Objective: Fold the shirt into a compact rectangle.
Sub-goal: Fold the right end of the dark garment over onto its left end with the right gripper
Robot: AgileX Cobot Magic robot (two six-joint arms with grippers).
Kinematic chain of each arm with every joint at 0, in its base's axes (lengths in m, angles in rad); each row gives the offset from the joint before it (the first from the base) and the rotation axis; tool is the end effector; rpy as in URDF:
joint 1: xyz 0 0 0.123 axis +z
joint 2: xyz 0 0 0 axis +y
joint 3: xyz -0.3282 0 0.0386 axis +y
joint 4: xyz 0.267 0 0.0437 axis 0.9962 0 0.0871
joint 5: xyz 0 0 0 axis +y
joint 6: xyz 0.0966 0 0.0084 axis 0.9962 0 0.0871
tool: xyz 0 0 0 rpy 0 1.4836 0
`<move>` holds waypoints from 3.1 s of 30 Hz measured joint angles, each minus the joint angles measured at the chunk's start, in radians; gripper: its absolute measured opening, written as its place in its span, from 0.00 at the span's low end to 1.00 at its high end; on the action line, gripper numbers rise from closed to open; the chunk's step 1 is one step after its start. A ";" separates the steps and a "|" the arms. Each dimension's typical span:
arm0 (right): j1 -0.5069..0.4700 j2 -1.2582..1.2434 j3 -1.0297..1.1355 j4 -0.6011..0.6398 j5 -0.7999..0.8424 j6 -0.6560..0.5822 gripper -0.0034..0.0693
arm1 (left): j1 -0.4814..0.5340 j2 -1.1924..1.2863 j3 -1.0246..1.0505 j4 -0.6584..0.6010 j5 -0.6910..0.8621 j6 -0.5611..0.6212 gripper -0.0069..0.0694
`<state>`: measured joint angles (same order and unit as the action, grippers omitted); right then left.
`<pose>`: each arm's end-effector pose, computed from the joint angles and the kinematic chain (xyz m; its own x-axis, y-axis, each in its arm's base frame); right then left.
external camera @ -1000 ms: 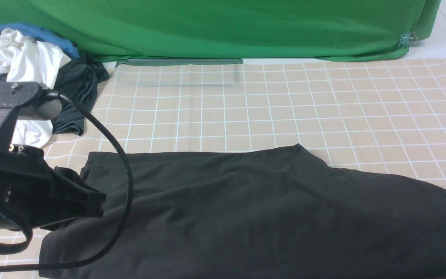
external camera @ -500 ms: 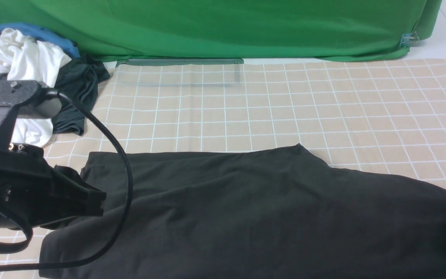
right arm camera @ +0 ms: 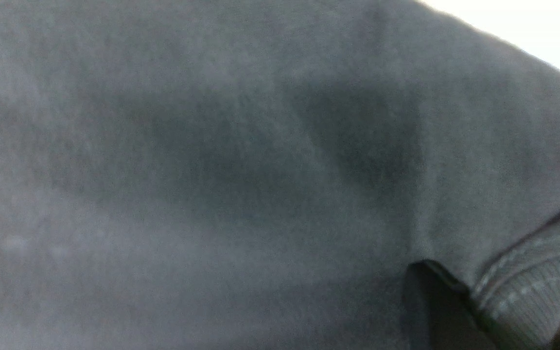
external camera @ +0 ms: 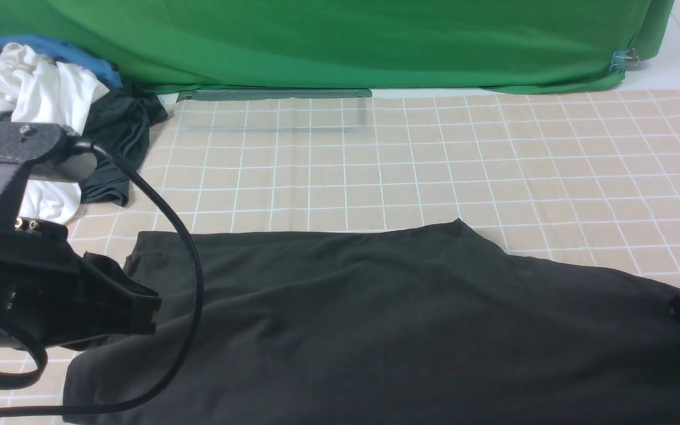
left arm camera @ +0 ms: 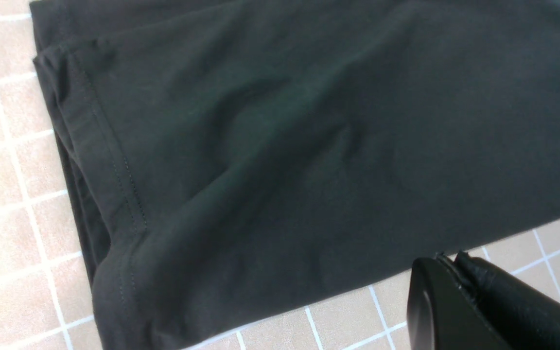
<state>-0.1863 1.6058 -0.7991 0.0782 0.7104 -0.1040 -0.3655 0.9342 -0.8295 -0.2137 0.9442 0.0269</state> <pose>0.2761 -0.0470 0.1912 -0.9797 0.1393 -0.1440 0.1343 0.9900 0.0440 0.1449 -0.0733 0.3477 -0.8006 0.2014 -0.5643 0.3675 0.9089 -0.1969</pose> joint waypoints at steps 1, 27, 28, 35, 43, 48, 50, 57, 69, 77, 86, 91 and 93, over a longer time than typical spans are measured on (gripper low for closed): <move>0.000 -0.025 -0.016 -0.010 0.040 -0.001 0.19 | 0.000 0.000 0.000 0.000 0.000 0.002 0.12; 0.125 -0.191 -0.340 -0.068 0.433 0.019 0.19 | 0.209 0.399 -0.079 0.149 -0.021 -0.105 0.12; 0.125 -0.191 -0.340 -0.078 0.438 0.019 0.19 | 0.228 0.421 -0.089 0.137 -0.049 -0.090 0.12; 0.125 -0.191 -0.340 -0.078 0.442 0.019 0.19 | 0.294 0.614 -0.136 0.120 -0.220 -0.046 0.20; 0.125 -0.191 -0.340 -0.078 0.439 0.019 0.19 | 0.294 0.802 -0.164 0.126 -0.397 -0.003 0.54; 0.125 -0.191 -0.340 -0.078 0.425 0.019 0.19 | 0.294 0.867 -0.170 0.114 -0.476 0.003 0.62; 0.125 -0.191 -0.340 -0.078 0.417 0.019 0.19 | 0.294 0.879 -0.170 0.100 -0.484 0.010 0.60; 0.125 -0.191 -0.340 -0.078 0.408 0.019 0.19 | 0.296 0.898 -0.179 0.089 -0.497 0.046 0.23; 0.125 -0.191 -0.340 -0.078 0.402 0.019 0.19 | 0.295 0.798 -0.178 0.107 -0.469 0.054 0.14; 0.125 -0.191 -0.340 -0.078 0.394 0.019 0.19 | 0.295 0.768 -0.178 0.129 -0.549 0.054 0.14; 0.125 -0.191 -0.340 -0.078 0.392 0.019 0.19 | 0.295 0.768 -0.175 0.134 -0.554 0.072 0.22; 0.125 -0.191 -0.340 -0.078 0.392 0.019 0.19 | 0.295 0.799 -0.175 0.140 -0.555 0.083 0.41; 0.125 -0.191 -0.340 -0.078 0.392 0.019 0.19 | 0.295 0.826 -0.175 0.139 -0.548 0.083 0.48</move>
<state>-0.0616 1.4153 -1.1388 0.0000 1.1029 -0.0852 -0.0709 1.7600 -1.0044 -0.0746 0.3964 0.1101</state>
